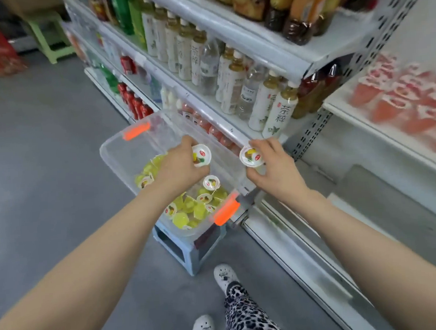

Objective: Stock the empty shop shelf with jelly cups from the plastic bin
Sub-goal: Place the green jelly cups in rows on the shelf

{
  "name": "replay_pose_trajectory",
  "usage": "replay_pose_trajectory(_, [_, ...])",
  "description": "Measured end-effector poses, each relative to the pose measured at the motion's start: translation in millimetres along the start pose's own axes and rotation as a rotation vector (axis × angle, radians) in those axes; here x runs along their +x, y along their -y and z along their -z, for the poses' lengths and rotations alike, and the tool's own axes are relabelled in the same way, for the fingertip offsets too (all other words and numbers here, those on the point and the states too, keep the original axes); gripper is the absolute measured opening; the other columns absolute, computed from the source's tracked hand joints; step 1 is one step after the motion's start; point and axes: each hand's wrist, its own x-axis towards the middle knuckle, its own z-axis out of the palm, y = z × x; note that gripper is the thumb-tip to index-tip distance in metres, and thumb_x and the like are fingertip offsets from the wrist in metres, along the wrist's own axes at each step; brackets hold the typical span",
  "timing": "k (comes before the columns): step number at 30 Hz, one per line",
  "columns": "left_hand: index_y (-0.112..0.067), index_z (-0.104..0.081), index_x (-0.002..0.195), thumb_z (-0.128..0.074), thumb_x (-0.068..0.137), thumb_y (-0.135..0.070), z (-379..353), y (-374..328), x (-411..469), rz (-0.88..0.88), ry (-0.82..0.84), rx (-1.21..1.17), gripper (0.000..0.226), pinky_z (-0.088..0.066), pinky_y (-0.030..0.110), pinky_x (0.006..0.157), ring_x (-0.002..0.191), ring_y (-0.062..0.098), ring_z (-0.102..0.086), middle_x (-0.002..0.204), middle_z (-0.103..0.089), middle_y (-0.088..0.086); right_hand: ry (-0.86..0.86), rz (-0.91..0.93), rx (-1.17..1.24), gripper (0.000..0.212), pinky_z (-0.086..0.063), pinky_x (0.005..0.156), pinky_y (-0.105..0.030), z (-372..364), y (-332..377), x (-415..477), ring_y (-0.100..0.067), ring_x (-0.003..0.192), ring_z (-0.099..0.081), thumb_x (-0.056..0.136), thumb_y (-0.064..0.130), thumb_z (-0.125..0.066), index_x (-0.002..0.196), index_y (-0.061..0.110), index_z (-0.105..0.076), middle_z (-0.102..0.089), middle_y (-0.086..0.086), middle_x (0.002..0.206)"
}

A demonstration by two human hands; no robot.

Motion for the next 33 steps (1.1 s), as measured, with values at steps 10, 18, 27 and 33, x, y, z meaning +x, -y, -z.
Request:
replay_pose_trajectory(10, [-0.018, -0.052, 0.13, -0.075, 0.076, -0.038, -30, -129, -36, -0.46, 0.066, 0.042, 0.062, -0.039, 0.032, 0.088, 0.115, 0.023, -0.053, 0.124, -0.058, 0.004, -0.246, -0.226, -0.126, 0.053, -0.046, 0.082, -0.036, 109, -35, -110, -0.028, 0.102, -0.056, 0.08, 0.026, -0.068, 0.129, 0.013, -0.053, -0.051, -0.007, 0.118])
replay_pose_trajectory(18, [-0.025, -0.062, 0.117, -0.061, 0.067, -0.06, -78, -243, -69, -0.771, 0.133, 0.113, 0.061, -0.043, 0.031, 0.079, 0.1, 0.022, -0.059, 0.107, -0.065, 0.0, -0.405, -0.383, -0.258, 0.049, -0.041, 0.08, -0.03, 191, -78, -219, -0.023, 0.103, -0.056, 0.077, 0.029, -0.071, 0.123, 0.019, -0.058, -0.054, 0.0, 0.114])
replay_pose_trajectory(27, [-0.022, -0.065, 0.116, -0.068, 0.073, -0.054, -152, -398, -152, -1.006, 0.116, 0.007, 0.053, -0.046, 0.034, 0.084, 0.103, 0.023, -0.06, 0.11, -0.068, 0.0, -0.543, -0.481, -0.417, 0.05, -0.042, 0.09, -0.039, 310, -138, -353, -0.032, 0.104, -0.053, 0.072, 0.033, -0.072, 0.115, 0.009, -0.065, -0.061, -0.011, 0.105])
replay_pose_trajectory(33, [-0.018, -0.066, 0.117, -0.072, 0.072, -0.056, -210, -481, -215, -1.087, 0.113, -0.027, 0.059, -0.045, 0.034, 0.088, 0.102, 0.024, -0.06, 0.111, -0.069, 0.001, -0.598, -0.573, -0.458, 0.049, -0.042, 0.094, -0.038, 373, -176, -439, -0.03, 0.106, -0.052, 0.075, 0.037, -0.073, 0.117, 0.013, -0.066, -0.062, -0.007, 0.107])
